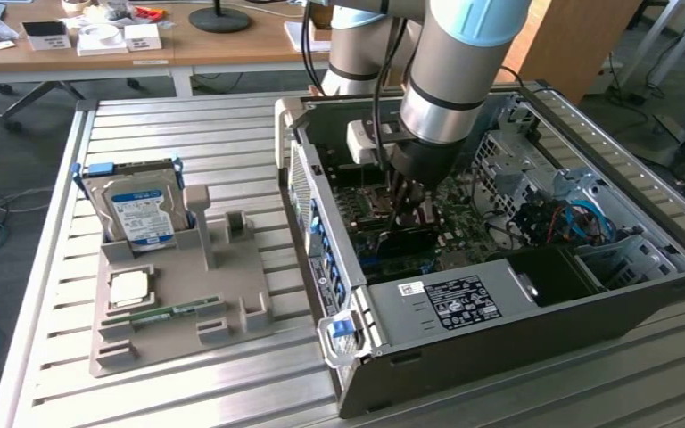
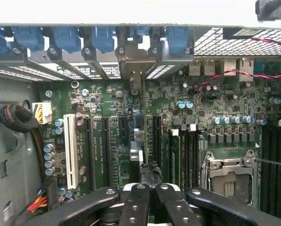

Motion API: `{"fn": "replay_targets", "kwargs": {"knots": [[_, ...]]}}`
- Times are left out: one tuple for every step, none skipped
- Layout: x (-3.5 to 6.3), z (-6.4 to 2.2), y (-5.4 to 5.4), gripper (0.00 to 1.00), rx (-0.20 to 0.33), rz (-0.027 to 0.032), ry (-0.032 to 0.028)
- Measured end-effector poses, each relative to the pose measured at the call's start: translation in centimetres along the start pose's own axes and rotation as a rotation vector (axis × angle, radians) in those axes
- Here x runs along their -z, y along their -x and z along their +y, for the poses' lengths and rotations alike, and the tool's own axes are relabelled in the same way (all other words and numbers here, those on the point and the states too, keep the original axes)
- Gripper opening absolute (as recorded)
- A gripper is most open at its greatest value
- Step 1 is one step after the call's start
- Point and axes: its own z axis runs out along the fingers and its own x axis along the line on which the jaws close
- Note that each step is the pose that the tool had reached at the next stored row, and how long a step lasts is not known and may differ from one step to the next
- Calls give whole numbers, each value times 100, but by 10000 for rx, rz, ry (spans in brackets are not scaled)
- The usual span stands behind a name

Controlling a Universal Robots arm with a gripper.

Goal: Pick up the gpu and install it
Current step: 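Press down on the gpu until it lock into place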

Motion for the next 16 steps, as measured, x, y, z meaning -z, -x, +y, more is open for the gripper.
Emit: {"fn": "replay_targets", "kwargs": {"knots": [[-1,0,0,11,0,-3,-1],[-2,0,0,11,0,-5,-1],[-3,0,1,11,0,-5,-2],[-3,0,1,11,0,-5,-2],[-5,0,0,11,0,-4,-1],[-6,0,0,11,0,-2,-1],[-6,0,0,11,0,-2,-1],[-7,0,0,11,0,-3,-1],[-7,0,0,11,0,-4,-1],[-5,0,0,11,0,-8,-2],[-1,0,1,11,-1,-13,-4],[5,0,3,11,-1,-20,-7],[14,0,4,11,-1,-26,-10],[29,0,5,11,-1,-21,-11],[49,1,5,11,-2,-6,-3],[61,0,6,11,-1,-10,-4]]}}
